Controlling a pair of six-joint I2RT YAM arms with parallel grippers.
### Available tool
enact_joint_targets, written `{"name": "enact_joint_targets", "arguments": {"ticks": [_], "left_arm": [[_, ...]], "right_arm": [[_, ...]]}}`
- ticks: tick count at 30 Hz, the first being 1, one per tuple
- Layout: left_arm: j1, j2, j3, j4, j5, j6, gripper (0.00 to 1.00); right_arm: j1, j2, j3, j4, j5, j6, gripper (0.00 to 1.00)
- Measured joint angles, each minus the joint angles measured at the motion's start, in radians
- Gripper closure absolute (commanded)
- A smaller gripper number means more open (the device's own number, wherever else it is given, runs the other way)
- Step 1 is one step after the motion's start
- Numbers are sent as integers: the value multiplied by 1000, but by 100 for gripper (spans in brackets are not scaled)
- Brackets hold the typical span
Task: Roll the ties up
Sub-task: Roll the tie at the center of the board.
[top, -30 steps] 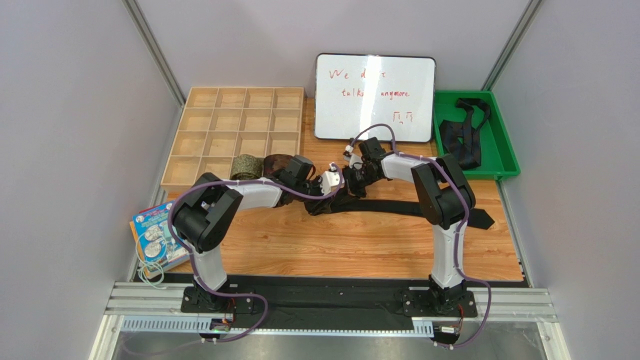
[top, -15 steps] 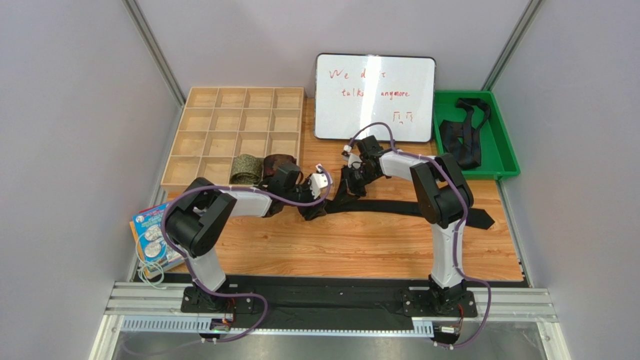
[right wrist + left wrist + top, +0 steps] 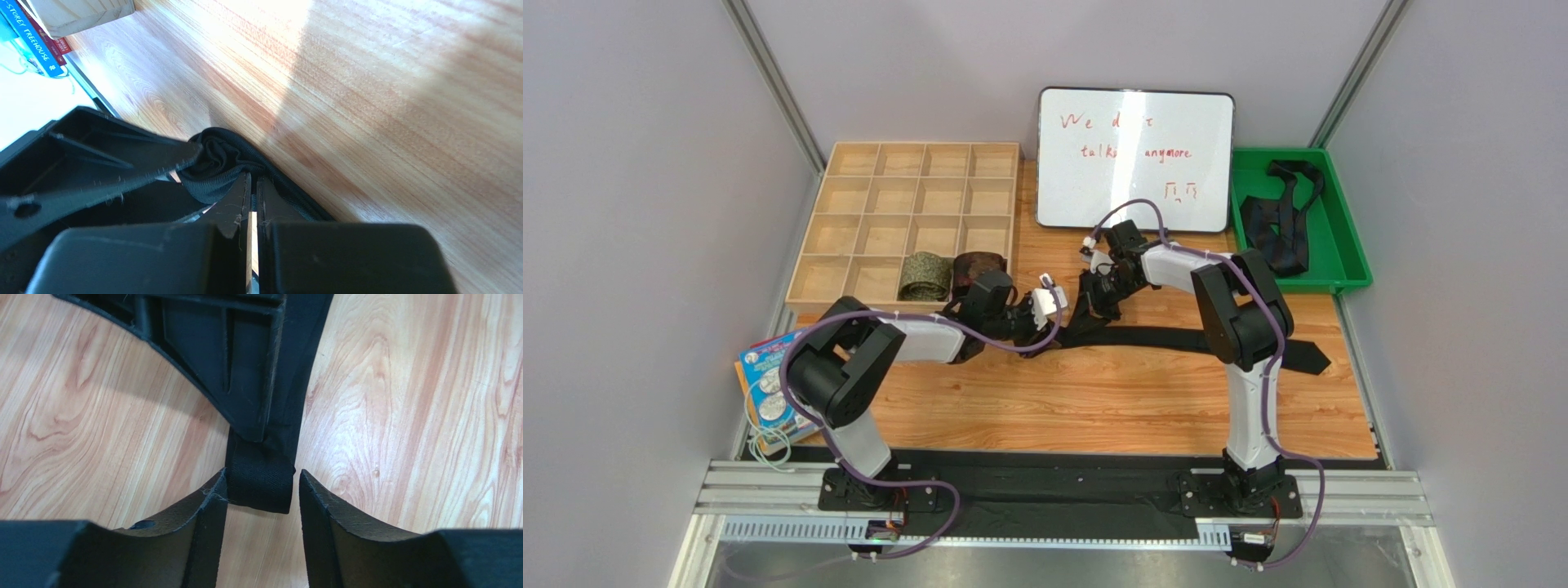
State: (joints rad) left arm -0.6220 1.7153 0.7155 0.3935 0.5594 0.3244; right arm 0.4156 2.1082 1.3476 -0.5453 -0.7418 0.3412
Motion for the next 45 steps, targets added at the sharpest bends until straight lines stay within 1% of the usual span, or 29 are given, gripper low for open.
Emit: {"name": "enact_joint_targets", "arguments": {"ticks": [4, 9, 12, 18, 22, 33, 38, 45], "left_arm": [[-14, 10, 23, -1, 1, 9, 59], [-20, 26, 52, -14, 6, 18, 62], [-27, 27, 57, -22, 2, 19, 63], [-54, 77, 139, -78, -19, 19, 62], [-58, 94, 166, -105, -22, 26, 62], [-73, 104, 166, -106, -61, 61, 63], [-80, 104, 192, -159, -81, 56, 63], [-111, 91, 180, -173, -98, 17, 63]], "right_arm": [[0, 2, 2, -3, -1, 0, 100], [0, 5, 8, -9, -2, -1, 100], [0, 6, 8, -10, -5, -2, 100], [-1, 7, 8, -10, -9, -2, 100], [-11, 7, 8, -13, -11, -3, 100], [-23, 3, -13, 15, -42, 3, 100], [-24, 3, -17, 20, -47, 5, 100], [-24, -33, -95, 62, -71, 14, 100]]}}
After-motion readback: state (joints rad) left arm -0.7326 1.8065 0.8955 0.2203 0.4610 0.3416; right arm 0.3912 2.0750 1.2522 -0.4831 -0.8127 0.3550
